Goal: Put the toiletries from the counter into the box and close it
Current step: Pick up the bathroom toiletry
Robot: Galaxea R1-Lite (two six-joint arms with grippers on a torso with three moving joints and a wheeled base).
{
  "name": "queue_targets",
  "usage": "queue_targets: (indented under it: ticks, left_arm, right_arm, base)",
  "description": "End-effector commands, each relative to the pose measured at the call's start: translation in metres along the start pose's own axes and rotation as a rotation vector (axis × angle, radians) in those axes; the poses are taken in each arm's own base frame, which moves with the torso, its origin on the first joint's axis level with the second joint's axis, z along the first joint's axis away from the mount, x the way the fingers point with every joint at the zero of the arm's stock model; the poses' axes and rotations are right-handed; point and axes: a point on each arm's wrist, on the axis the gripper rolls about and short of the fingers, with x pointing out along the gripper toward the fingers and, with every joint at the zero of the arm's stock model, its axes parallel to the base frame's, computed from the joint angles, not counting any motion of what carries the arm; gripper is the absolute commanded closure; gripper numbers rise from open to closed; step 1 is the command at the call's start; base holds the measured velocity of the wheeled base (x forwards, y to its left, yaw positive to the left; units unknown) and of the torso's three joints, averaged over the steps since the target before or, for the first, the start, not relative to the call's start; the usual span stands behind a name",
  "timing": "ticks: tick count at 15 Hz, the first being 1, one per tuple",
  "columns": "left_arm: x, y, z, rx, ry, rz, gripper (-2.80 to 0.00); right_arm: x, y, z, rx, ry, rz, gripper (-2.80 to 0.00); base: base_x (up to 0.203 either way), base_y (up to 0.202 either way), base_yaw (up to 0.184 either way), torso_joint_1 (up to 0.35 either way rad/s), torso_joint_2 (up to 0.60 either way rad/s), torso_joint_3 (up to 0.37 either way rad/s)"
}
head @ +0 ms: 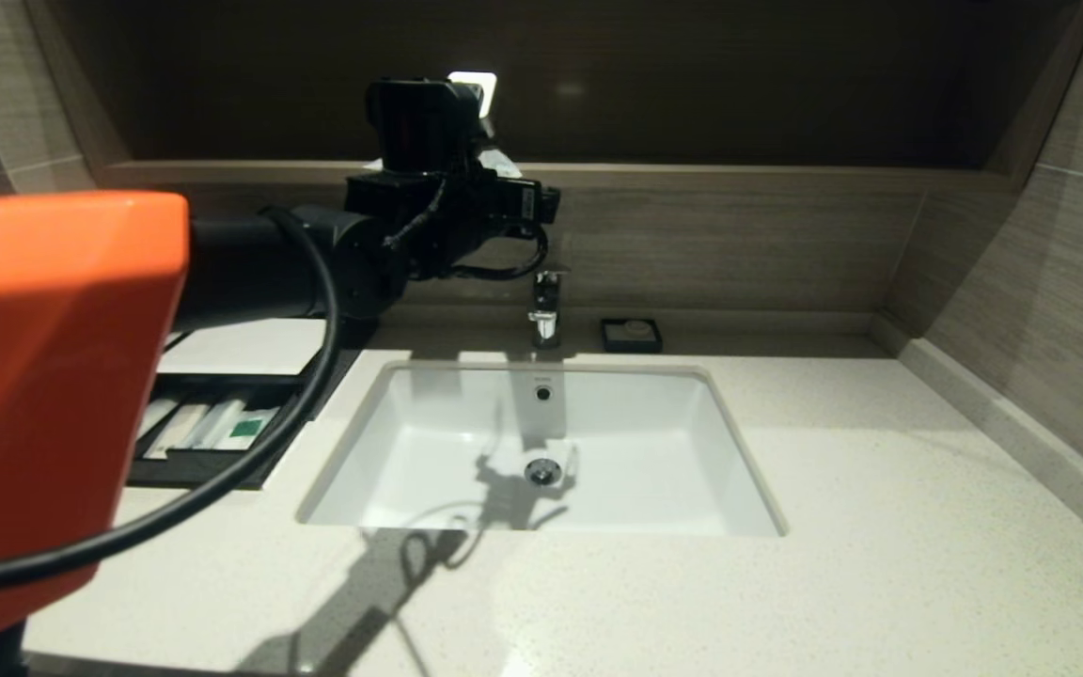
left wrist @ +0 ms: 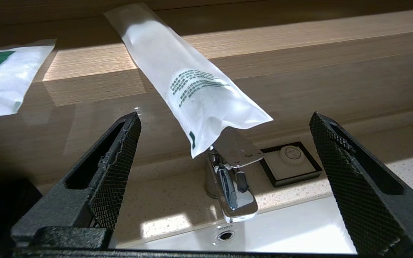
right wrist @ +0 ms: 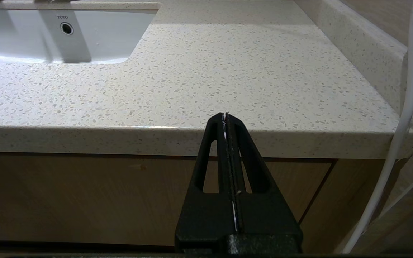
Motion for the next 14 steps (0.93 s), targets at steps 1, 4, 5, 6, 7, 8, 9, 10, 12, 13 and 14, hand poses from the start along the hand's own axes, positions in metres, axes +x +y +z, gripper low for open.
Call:
queue_targets:
  ticks: [1,4,5,6,7,8,9,10,12,13,14]
  left_arm:
    - [0.002,0.000,-0.002,0.001,0.000,0.005,-2.80]
    - [0.004,-0.008,-0.005,-0.005,-0.015,-0.008,-2.80]
    - [0.004,-0.008,-0.006,-0.005,-0.014,-0.008,-2.80]
    - [0.005,-0.012,-0.008,-0.005,-0.012,-0.016,-2.80]
    - [0.005,-0.013,-0.008,-0.005,-0.013,-0.019,-2.80]
    - [0.004,-0.014,-0.008,-0.006,-0.016,-0.019,-2.80]
    - [0.005,-0.014,-0.008,-0.006,-0.017,-0.019,-2.80]
    - [0.006,-0.014,-0.009,-0.005,-0.015,-0.019,-2.80]
    - [0.007,-0.014,-0.010,-0.008,-0.026,-0.001,-2.80]
    - [0.009,-0.015,-0.012,-0.011,-0.037,0.006,-2.80]
    - [0.009,-0.015,-0.012,-0.014,-0.045,0.010,-2.80]
  right_arm:
    - [0.000,0.000,0.000,0.000,0.000,0.000,0.00]
    - [0.000,0.000,0.000,0.000,0.000,0.000,0.00]
    - [0.000,0.000,0.000,0.000,0.001,0.000,0.00]
    - [0.000,0.000,0.000,0.000,0.000,0.000,0.00]
    - [0.000,0.000,0.000,0.000,0.000,0.000,0.00]
    - [0.000,0.000,0.000,0.000,0.000,0.000,0.00]
    - [0.000,0.000,0.000,0.000,0.000,0.000,0.00]
    - [0.000,0.000,0.000,0.000,0.000,0.000,0.00]
    - [0.000,0.000,0.000,0.000,0.000,0.000,0.00]
    - [0.000,0.000,0.000,0.000,0.000,0.000,0.00]
    - [0.000,0.000,0.000,0.000,0.000,0.000,0.00]
  base:
    - [0.000,0.000,0.000,0.000,0.00,0.000]
    - [0.000,0.000,0.000,0.000,0.00,0.000]
    - [0.000,0.000,0.000,0.000,0.00,0.000]
    - [0.000,0.000,0.000,0.000,0.00,0.000]
    - [0.000,0.000,0.000,0.000,0.00,0.000]
    - [0.000,0.000,0.000,0.000,0.00,0.000]
    - [0.000,0.000,0.000,0.000,0.00,0.000]
    - [0.000,0.000,0.000,0.000,0.00,0.000]
    - [0.000,0.000,0.000,0.000,0.00,0.000]
    - [0.000,0.000,0.000,0.000,0.00,0.000]
    - [0.000,0.000,0.000,0.000,0.00,0.000]
